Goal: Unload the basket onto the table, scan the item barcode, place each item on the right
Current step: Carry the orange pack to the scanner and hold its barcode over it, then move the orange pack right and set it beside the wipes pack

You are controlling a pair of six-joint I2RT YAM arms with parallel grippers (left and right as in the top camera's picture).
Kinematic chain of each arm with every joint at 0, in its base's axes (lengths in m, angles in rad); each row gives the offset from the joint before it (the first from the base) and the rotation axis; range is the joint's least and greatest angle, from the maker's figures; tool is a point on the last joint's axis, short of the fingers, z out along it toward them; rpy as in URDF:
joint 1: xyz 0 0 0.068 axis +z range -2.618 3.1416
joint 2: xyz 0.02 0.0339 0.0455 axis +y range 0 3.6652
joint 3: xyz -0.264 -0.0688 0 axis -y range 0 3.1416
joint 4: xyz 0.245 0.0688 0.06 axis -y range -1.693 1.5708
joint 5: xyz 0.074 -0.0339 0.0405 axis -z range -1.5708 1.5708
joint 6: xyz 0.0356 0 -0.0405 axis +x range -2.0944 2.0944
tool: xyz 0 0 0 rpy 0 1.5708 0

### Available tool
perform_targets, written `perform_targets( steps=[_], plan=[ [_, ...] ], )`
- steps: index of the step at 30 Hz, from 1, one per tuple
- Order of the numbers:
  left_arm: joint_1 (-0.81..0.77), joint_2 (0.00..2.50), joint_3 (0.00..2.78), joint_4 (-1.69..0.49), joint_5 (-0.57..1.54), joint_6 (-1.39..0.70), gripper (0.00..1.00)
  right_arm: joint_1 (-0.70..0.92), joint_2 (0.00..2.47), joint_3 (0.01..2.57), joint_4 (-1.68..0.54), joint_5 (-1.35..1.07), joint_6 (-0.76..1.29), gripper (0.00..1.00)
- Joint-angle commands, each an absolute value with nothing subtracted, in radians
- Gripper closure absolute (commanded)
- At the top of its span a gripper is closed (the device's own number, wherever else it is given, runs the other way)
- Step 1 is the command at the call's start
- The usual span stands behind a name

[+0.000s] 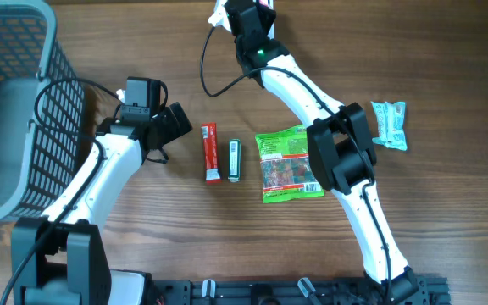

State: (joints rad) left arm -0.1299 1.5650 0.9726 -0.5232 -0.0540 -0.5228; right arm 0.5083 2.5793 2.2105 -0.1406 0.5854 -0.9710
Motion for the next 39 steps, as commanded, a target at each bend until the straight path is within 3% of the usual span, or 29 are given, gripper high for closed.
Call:
perform_targets(
  steps=[1,16,25,33,39],
  plan=[
    [-0.127,1.556,0.974,-0.521,-0.049,-0.536,0.00,0.510,2.599,2.218,-0.059,0.693,-0.993,0.96],
    [-0.127,1.556,0.974,-0.521,-0.049,-0.536,0.00,0.498,2.453,2.218,-0.173,0.560,-0.806,0.96],
    [-0.127,1.556,0.974,-0.521,-0.049,-0.536,0.00,0.496,2.193,2.218,-0.356,0.538,-0.613,0.96],
    [-0.127,1.556,0.974,-0.521,-0.049,-0.536,0.00,0.493,1.950,2.218,-0.823,0.527,-0.274,0.96],
    [-0.127,1.556,0.974,-0.521,-0.049,-0.536,0.00,0.432,1.882,2.218,-1.158,0.207,-0.037,0.96]
  ],
)
